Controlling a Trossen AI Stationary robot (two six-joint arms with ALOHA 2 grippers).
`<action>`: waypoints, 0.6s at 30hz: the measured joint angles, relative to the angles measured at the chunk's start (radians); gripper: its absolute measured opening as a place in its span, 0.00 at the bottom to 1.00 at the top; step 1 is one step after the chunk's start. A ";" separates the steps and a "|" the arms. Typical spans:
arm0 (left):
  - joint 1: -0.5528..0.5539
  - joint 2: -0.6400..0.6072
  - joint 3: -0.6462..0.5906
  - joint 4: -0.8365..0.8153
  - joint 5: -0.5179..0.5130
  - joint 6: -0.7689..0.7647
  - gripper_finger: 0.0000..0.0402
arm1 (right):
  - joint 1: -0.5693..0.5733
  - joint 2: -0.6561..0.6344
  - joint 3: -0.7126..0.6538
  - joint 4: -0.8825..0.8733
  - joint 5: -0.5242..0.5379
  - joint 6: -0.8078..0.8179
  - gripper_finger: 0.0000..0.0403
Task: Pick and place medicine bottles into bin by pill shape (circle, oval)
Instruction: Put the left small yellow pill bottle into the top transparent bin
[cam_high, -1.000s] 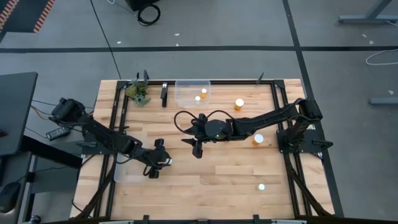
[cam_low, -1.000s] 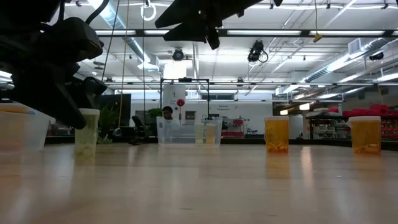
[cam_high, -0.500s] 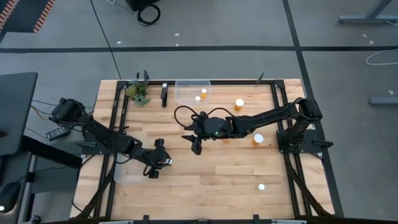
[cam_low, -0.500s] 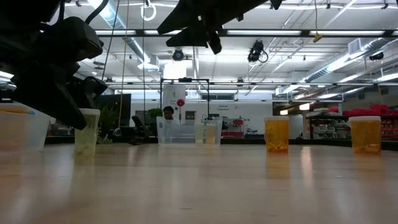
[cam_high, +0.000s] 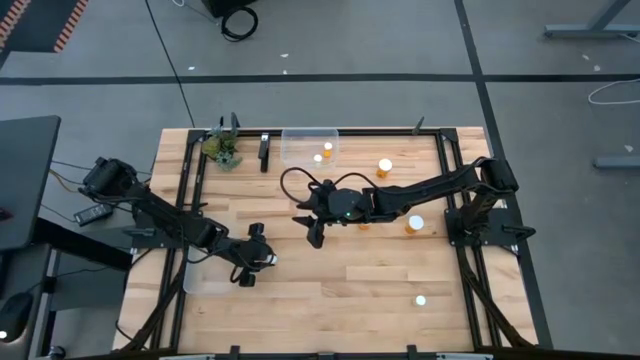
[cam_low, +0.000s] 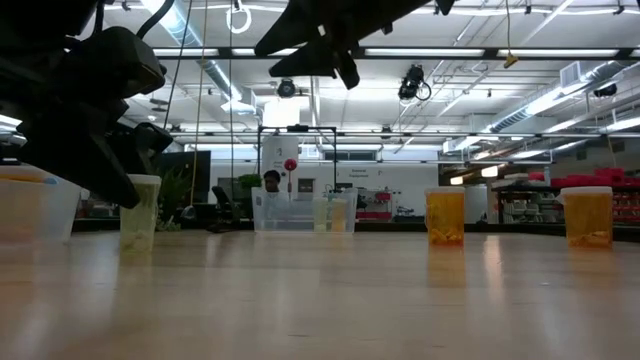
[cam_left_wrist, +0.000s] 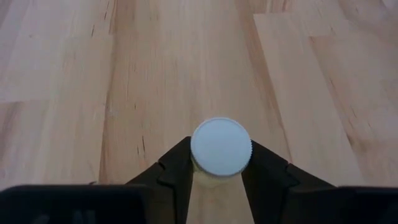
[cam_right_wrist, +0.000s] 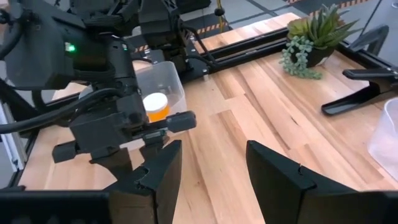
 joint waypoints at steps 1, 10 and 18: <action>0.000 0.000 0.000 0.000 0.000 0.000 0.31 | -0.003 0.000 0.000 -0.003 0.000 0.005 0.46; 0.000 0.000 0.000 -0.002 0.000 0.000 0.31 | -0.011 0.000 0.000 -0.016 0.000 0.022 0.46; 0.000 0.000 0.000 -0.005 0.000 0.000 0.33 | -0.011 0.000 0.000 -0.016 0.000 0.022 0.46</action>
